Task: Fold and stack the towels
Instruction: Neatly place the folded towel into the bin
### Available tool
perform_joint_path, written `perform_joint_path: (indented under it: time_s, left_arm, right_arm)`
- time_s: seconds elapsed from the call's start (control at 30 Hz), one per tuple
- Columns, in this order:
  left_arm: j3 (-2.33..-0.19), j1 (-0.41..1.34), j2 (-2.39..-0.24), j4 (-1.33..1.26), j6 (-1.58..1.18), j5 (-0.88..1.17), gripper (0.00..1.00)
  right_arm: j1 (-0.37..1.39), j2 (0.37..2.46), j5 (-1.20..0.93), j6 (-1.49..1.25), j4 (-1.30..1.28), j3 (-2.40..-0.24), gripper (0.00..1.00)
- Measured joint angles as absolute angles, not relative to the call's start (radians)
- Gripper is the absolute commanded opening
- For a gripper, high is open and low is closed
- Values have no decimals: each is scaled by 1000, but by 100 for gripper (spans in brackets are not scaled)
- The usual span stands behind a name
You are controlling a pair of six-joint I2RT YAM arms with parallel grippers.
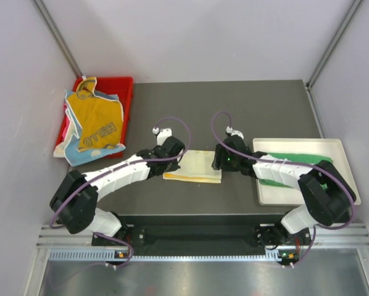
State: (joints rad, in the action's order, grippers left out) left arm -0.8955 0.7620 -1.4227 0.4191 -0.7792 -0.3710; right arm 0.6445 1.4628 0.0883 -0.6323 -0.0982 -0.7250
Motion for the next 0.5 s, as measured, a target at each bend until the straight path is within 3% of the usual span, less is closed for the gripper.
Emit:
perform_joint_path:
  time_s: [0.37, 0.5]
  left_arm:
    - [-701, 762, -1420, 410, -789, -388, 12]
    - [-678, 762, -1394, 404, -794, -382, 12]
  right_arm:
    - [686, 1570, 153, -693, -90, -771, 55]
    - [717, 1604, 187, -718, -89, -802, 47]
